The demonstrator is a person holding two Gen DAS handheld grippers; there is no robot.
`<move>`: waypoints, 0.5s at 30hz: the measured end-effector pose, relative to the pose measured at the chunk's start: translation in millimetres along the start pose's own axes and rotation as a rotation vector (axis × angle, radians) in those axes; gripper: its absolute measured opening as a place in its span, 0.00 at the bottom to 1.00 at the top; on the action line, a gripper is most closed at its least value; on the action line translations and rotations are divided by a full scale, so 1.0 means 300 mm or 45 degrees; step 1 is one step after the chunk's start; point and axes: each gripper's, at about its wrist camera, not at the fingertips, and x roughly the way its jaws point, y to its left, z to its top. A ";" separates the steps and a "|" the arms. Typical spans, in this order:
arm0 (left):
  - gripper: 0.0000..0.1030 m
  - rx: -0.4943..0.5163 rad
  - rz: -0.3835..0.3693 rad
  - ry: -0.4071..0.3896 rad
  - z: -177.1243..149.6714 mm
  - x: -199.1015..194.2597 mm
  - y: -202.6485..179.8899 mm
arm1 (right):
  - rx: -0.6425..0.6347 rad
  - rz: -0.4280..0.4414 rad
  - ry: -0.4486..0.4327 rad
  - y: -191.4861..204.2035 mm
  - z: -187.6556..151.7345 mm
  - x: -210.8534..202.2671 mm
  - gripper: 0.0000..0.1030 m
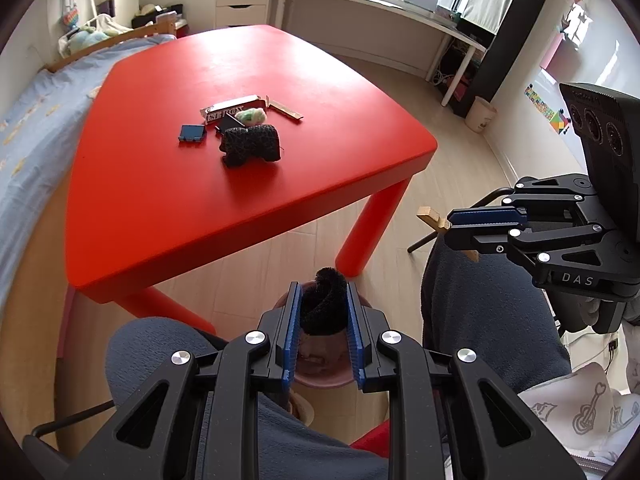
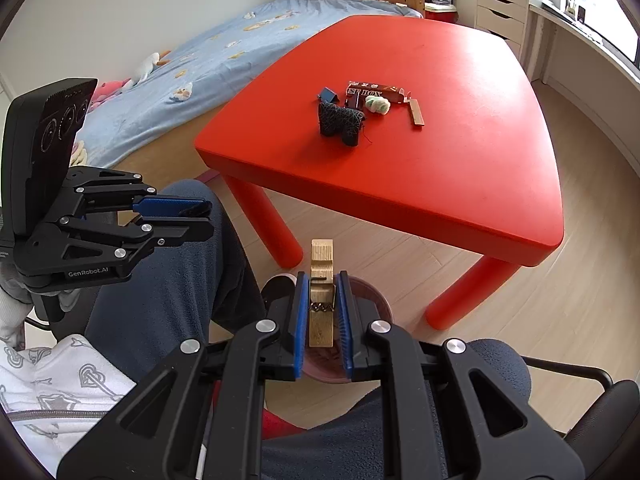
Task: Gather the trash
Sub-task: 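Open both tools to drop the pom-pom and clothespin into the wastebasket, then move both tools back over the red table toward the remaining items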
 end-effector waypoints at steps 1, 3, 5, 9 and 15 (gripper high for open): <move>0.20 0.000 -0.001 0.001 -0.001 0.000 -0.003 | 0.000 0.001 0.000 0.001 -0.001 0.000 0.13; 0.20 0.002 -0.003 0.002 0.001 0.001 -0.005 | 0.001 0.005 0.000 0.000 0.000 0.000 0.13; 0.20 0.003 -0.006 0.003 0.003 0.002 -0.003 | 0.001 0.011 0.001 -0.009 0.005 -0.001 0.13; 0.21 0.007 -0.023 0.003 0.004 0.006 -0.011 | 0.008 0.031 0.000 -0.018 0.002 -0.003 0.13; 0.78 -0.019 -0.004 -0.010 0.004 0.013 -0.003 | 0.024 0.011 -0.021 -0.033 0.001 -0.005 0.82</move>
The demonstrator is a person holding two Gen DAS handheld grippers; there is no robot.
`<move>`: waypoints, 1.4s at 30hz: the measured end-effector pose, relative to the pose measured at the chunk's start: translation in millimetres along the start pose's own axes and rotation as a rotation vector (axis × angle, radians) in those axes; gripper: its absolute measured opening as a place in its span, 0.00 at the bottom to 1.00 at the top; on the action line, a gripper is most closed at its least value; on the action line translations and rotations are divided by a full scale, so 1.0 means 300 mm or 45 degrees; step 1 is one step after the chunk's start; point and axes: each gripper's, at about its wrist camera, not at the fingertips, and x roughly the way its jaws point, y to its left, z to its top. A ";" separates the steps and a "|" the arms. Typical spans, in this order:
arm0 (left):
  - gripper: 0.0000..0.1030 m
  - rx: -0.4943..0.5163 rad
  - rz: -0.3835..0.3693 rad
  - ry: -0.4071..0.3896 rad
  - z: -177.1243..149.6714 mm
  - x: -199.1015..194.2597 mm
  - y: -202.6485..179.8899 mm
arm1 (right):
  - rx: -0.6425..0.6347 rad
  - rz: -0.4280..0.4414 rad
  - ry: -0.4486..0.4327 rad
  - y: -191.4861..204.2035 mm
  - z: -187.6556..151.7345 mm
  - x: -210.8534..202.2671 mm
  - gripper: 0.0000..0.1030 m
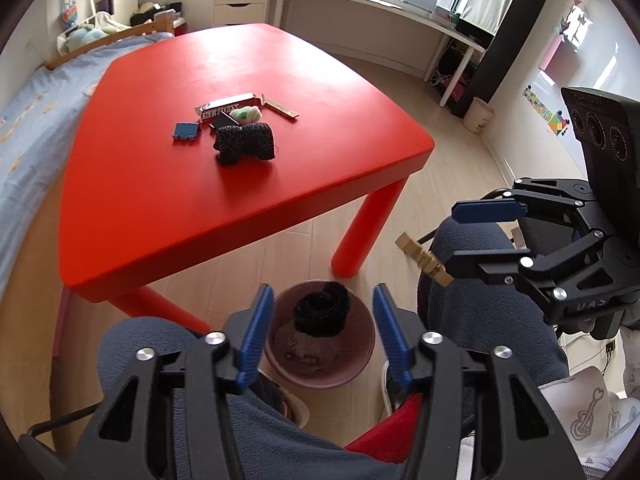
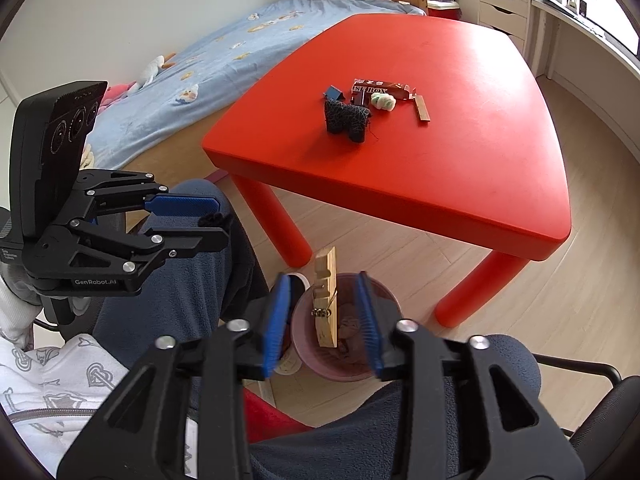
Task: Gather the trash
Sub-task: 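Move both tools back over the red table toward the remaining items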
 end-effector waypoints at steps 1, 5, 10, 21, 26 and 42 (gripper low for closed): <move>0.86 -0.009 0.008 -0.022 0.000 -0.007 0.004 | 0.007 -0.011 -0.012 -0.003 0.002 -0.003 0.87; 0.92 -0.030 0.052 -0.033 0.003 -0.014 0.024 | 0.032 -0.050 0.000 -0.020 0.001 0.007 0.94; 0.92 -0.053 0.071 -0.031 0.001 -0.017 0.044 | 0.047 -0.058 0.013 -0.025 -0.003 0.020 0.96; 0.93 -0.061 0.070 -0.029 -0.002 -0.019 0.047 | 0.061 -0.056 0.018 -0.028 -0.005 0.027 0.97; 0.93 -0.064 0.067 -0.026 0.000 -0.019 0.050 | 0.062 -0.054 0.021 -0.032 -0.003 0.027 0.97; 0.93 -0.072 0.098 -0.093 0.083 -0.042 0.120 | 0.056 -0.076 -0.037 -0.061 0.090 0.025 0.97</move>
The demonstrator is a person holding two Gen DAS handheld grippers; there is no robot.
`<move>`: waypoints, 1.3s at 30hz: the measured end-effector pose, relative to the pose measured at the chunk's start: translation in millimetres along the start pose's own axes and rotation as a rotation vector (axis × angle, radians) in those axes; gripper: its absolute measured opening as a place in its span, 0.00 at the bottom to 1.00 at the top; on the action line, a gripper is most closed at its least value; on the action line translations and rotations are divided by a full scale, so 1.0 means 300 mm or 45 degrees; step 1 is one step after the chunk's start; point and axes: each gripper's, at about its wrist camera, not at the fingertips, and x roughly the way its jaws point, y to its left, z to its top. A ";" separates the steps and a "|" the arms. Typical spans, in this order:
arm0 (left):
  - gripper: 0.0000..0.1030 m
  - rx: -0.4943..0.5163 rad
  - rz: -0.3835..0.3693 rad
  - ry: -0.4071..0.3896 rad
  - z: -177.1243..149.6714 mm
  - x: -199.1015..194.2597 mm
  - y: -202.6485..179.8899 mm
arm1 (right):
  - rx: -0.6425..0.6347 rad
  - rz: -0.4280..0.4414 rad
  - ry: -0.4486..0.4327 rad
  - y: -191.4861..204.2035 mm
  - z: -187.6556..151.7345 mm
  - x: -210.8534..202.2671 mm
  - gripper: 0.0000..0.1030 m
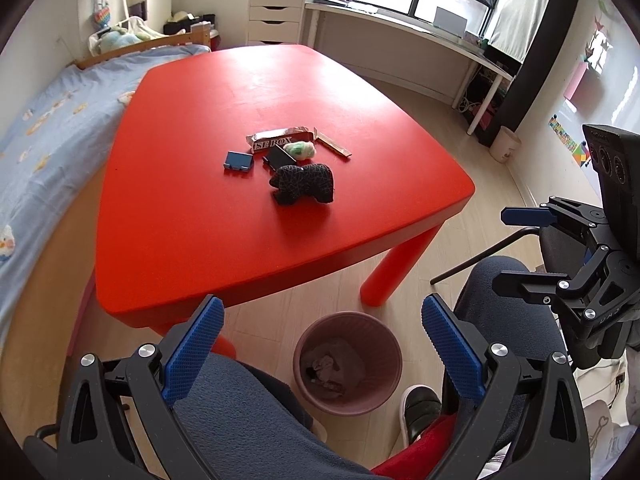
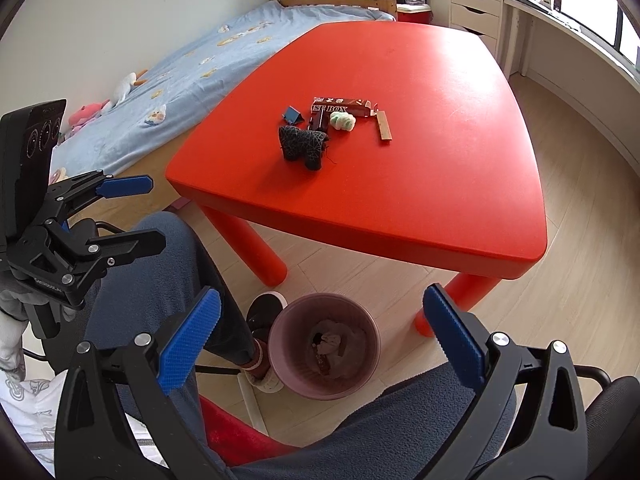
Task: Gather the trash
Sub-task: 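Move both tools back over the red table toward the remaining items, then grasp the blue phone stand with the left tool while the right tool grasps the wooden stick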
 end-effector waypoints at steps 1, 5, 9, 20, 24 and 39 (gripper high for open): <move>0.93 -0.001 0.006 -0.010 0.013 -0.003 0.010 | -0.004 -0.005 -0.009 -0.003 0.017 -0.001 0.97; 0.93 0.011 0.033 -0.039 0.079 -0.003 0.051 | -0.030 -0.026 -0.034 -0.022 0.086 0.006 0.97; 0.93 0.032 0.056 -0.056 0.148 0.014 0.097 | -0.058 -0.057 -0.047 -0.047 0.173 0.030 0.97; 0.93 0.083 0.071 -0.016 0.321 0.143 0.216 | -0.118 -0.110 0.002 -0.129 0.407 0.176 0.97; 0.93 0.101 0.074 0.027 0.356 0.214 0.249 | -0.110 -0.106 0.049 -0.164 0.458 0.258 0.97; 0.93 0.145 0.072 0.167 0.374 0.460 0.324 | -0.103 -0.118 0.181 -0.248 0.507 0.495 0.95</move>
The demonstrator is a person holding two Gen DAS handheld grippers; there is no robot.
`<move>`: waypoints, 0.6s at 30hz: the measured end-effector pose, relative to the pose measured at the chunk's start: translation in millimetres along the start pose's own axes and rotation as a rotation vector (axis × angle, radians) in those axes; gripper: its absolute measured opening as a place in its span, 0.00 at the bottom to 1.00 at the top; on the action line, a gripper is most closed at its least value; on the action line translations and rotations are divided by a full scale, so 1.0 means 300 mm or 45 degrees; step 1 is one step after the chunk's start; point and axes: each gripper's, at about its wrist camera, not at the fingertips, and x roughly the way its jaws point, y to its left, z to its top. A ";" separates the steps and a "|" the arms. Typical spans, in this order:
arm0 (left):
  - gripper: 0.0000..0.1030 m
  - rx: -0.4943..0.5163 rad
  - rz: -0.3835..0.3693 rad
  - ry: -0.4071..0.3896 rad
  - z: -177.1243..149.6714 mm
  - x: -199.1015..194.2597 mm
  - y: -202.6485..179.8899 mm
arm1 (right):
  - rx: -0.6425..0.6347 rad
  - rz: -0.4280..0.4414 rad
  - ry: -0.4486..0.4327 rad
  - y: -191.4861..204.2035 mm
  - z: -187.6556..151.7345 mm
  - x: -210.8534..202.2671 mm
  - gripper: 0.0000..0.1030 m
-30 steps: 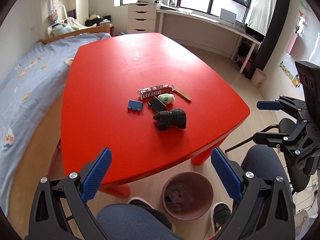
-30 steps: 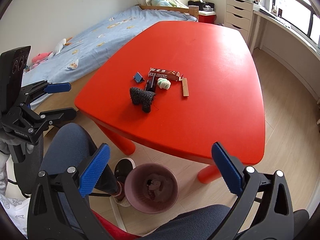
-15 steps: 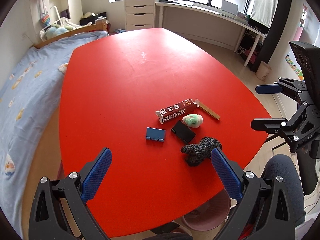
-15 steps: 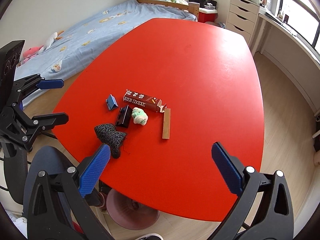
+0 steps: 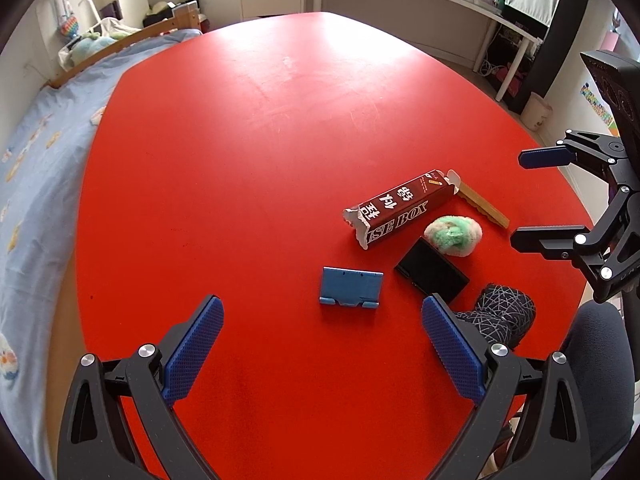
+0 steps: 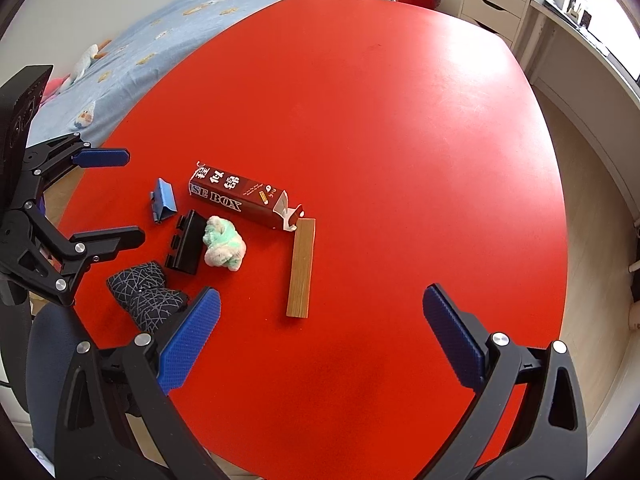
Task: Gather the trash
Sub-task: 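Grasp the blue phone stand with the left tool while the right tool grasps the wooden stick, then carry the phone stand and wooden stick with both tools over the wastebasket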
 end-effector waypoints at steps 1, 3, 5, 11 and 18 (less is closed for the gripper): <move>0.92 0.002 0.007 -0.002 -0.001 0.006 0.003 | -0.002 0.000 0.002 -0.001 0.003 0.008 0.90; 0.92 0.002 0.001 -0.001 -0.002 0.016 0.004 | -0.002 -0.005 0.010 -0.005 0.007 0.024 0.84; 0.92 0.011 0.009 -0.003 -0.006 0.024 -0.001 | 0.000 0.001 0.021 -0.009 0.006 0.038 0.77; 0.64 0.031 0.029 -0.032 -0.008 0.021 -0.014 | -0.039 -0.034 -0.005 0.010 0.008 0.036 0.45; 0.30 0.024 0.015 -0.035 0.014 0.013 -0.020 | -0.052 -0.020 0.001 0.031 0.011 0.036 0.11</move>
